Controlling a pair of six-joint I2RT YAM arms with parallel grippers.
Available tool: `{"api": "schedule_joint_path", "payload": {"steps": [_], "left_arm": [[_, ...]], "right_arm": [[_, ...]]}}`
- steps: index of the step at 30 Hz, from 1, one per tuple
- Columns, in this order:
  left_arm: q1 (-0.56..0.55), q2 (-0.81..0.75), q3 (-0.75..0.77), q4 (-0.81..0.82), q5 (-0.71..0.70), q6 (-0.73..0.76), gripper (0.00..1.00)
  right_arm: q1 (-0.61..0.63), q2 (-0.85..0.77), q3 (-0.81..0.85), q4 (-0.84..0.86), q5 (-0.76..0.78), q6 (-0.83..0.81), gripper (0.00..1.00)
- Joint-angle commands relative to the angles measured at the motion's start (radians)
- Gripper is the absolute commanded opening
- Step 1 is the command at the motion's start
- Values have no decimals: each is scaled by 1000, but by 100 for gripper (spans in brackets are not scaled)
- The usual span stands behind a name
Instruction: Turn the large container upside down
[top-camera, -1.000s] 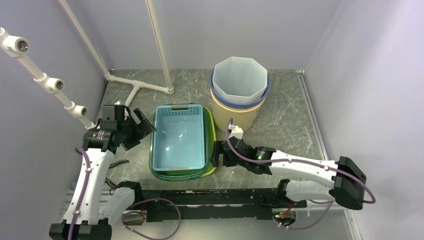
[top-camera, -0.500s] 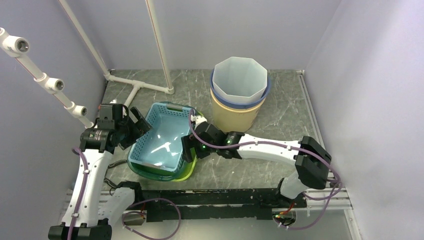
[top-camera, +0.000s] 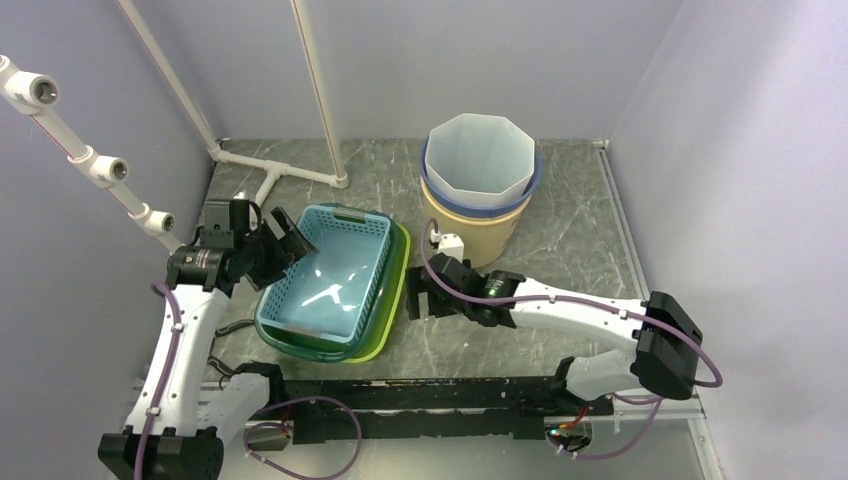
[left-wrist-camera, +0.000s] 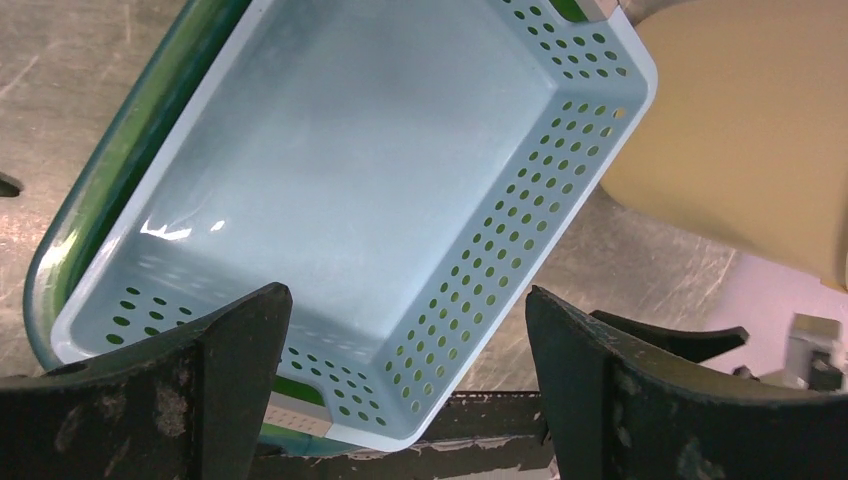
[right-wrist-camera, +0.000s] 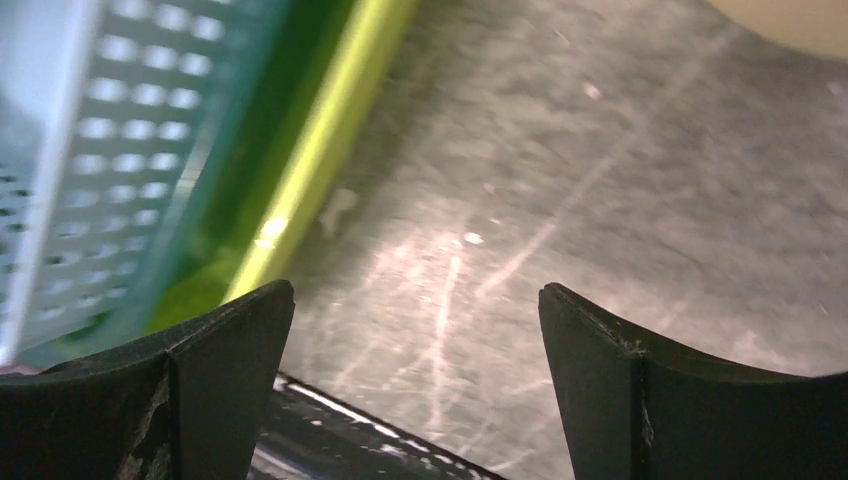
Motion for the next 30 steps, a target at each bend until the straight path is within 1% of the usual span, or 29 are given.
{"api": "schedule_joint_path", "payload": {"steps": [1, 5, 8, 12, 16, 19, 21, 22, 24, 27, 30], "left_arm": [[1, 18, 46, 37, 56, 29, 93], [1, 17, 61, 19, 43, 56, 93], [0, 16, 66, 10, 40, 68, 93], [1, 10, 86, -13, 27, 60, 93], [1, -11, 111, -56, -7, 48, 93], [1, -32, 130, -93, -41, 44, 93], [1, -50, 132, -107, -60, 38, 94], [1, -58, 131, -109, -63, 36, 94], [1, -67, 127, -110, -59, 35, 94], [2, -68, 114, -95, -23, 41, 94], [2, -59, 89, -44, 25, 43, 94]], "right_arm": [[-4, -23, -69, -63, 100, 107, 97], [-4, -35, -141, 21, 27, 77, 95], [-3, 39, -107, 73, -57, 35, 94], [-3, 215, 71, 42, -52, -18, 95], [-6, 415, 326, -38, -11, -81, 96], [-19, 504, 470, -66, -14, -125, 98], [-35, 536, 514, -45, -69, -157, 98], [-44, 545, 532, -58, -88, -151, 97], [-53, 527, 550, -87, -66, -144, 98], [-53, 418, 498, -84, -45, -187, 98], [-53, 271, 439, -66, -107, -250, 98]]}}
